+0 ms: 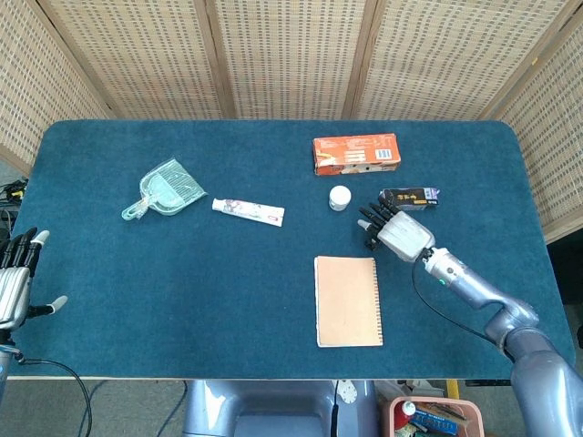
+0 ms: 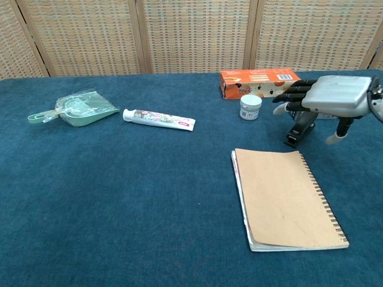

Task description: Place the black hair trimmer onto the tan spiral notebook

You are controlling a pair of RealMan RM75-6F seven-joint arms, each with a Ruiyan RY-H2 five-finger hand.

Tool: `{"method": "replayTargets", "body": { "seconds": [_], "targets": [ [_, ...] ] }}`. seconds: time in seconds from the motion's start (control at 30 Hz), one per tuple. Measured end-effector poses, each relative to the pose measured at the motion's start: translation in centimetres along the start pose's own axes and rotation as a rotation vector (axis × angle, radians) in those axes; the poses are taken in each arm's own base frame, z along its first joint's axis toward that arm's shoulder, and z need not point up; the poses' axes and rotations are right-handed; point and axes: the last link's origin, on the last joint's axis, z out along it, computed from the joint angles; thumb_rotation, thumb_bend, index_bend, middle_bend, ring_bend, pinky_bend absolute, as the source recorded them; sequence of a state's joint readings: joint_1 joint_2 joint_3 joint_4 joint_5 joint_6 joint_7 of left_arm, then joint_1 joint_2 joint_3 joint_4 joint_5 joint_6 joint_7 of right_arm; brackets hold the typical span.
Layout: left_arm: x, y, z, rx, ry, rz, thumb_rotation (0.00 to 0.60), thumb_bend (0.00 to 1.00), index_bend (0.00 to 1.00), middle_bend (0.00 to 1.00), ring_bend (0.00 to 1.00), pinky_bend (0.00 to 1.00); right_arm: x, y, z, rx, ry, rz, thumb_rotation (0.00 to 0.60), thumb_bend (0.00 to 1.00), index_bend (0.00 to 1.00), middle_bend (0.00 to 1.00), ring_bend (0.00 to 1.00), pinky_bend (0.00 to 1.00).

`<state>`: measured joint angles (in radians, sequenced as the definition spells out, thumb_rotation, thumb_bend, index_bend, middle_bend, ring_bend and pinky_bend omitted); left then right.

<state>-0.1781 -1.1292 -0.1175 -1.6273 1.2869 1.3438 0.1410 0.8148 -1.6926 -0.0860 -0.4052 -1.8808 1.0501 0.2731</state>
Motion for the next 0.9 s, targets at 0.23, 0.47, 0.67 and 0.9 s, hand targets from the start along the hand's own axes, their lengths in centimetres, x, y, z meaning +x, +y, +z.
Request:
{"method": "replayTargets", "body": {
  "seconds": [0.23,0.47,0.67,0.9],
  "targets": [
    [0.0,-0.4,0.3,0.018,-0.001,0.002,0.6,0.02,0.0,0.0,0.0,0.0,0.1,-1.8,3.2,0.061,-0.043,-0.073,0.6,0.35,0.29,0.24,0.11,0.21],
    [0.0,-0.7,0.6,0.033,-0.003,-0.003,0.6,0.02,0.0,0.0,0.0,0.0,0.6,-2.7,4.5,0.08,-0.022,-0.085,0.6,0.56,0.59,0.54,0.43,0.5],
    [-0.1,-0.7,0.8,0.038,-0.012,-0.003,0.6,0.02,0.0,0.0,0.0,0.0,1.7,-2.7,4.2,0.101,0.056,-0.094,0.6,0.57,0.59,0.55,0.44,0.52],
    [-0.2,-0.5,0.7,0.026,-0.019,-0.002,0.6,0.02,0.0,0.0,0.0,0.0,3.6,-2.7,2.9,0.189,0.186,-0.146,0.6,0.57,0.59,0.56,0.44,0.52]
  ]
}}
